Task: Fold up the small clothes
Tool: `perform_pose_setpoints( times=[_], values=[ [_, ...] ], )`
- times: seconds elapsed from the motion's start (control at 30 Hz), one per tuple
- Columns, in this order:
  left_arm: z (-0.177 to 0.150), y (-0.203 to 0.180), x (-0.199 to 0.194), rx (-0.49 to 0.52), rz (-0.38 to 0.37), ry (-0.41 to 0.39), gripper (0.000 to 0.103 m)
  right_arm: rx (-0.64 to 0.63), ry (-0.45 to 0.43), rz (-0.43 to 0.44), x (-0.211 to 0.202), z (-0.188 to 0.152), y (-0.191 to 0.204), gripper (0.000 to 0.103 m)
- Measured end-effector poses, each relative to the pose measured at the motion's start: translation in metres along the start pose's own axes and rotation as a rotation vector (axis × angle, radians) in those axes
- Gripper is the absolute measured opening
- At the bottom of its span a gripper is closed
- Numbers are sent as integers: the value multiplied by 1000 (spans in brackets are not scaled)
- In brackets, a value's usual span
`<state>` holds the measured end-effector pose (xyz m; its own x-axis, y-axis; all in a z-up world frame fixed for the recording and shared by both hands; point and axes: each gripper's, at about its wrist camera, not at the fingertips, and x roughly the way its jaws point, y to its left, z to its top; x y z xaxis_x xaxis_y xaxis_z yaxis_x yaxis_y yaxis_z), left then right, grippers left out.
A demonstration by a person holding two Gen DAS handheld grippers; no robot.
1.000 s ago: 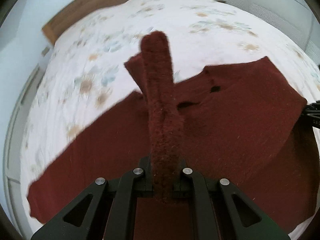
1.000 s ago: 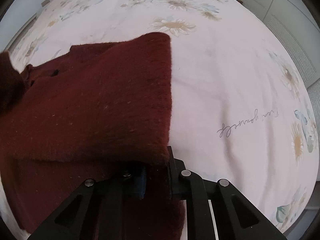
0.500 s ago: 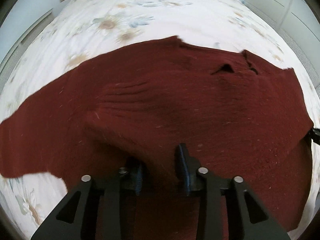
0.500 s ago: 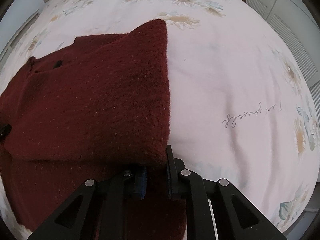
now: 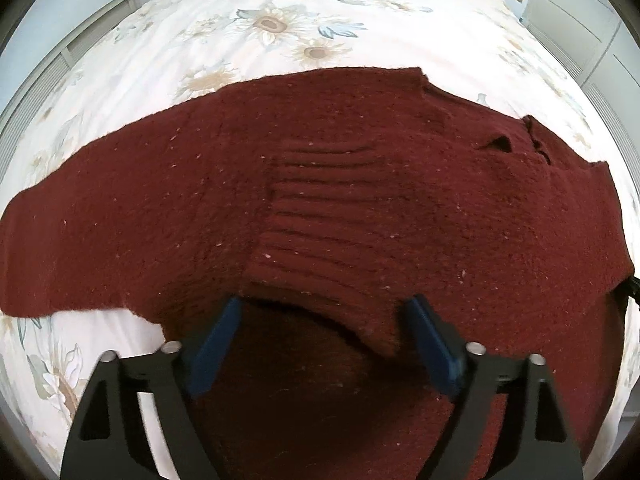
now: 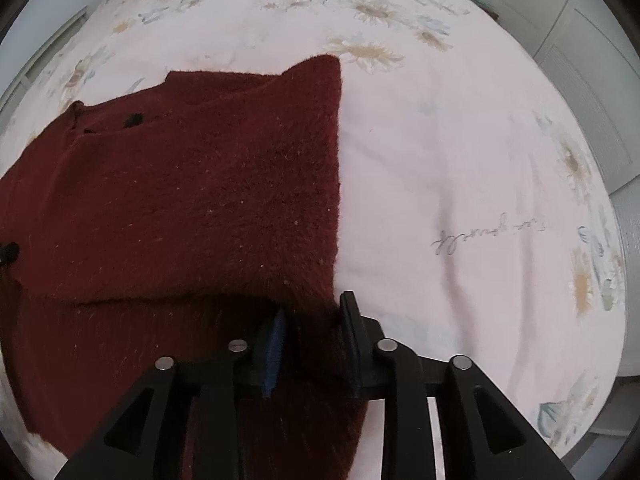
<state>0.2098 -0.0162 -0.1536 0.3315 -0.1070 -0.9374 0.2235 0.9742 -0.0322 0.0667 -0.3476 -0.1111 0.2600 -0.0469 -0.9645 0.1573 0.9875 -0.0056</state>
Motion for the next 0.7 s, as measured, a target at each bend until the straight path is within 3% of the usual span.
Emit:
perform_pose_setpoints(
  times=[0.07, 0.13, 0.23, 0.53, 0.7],
  values=[
    [-1, -1, 0, 13, 4, -8, 99, -8, 5, -10, -2, -1, -1, 50],
    [-1, -1, -2, 24, 4, -21, 101, -18, 8, -32, -4, -4, -2, 68],
    [-6, 11, -16, 22, 0, -36, 102, -23, -2, -52, -9, -8, -5, 79],
    [1, 56, -47, 1, -6, -75, 102, -20, 17, -60, -17, -14, -21, 85],
    [20, 73, -40, -17, -36, -37, 102, -8, 7, -56, -23, -15, -27, 85]
  ],
)
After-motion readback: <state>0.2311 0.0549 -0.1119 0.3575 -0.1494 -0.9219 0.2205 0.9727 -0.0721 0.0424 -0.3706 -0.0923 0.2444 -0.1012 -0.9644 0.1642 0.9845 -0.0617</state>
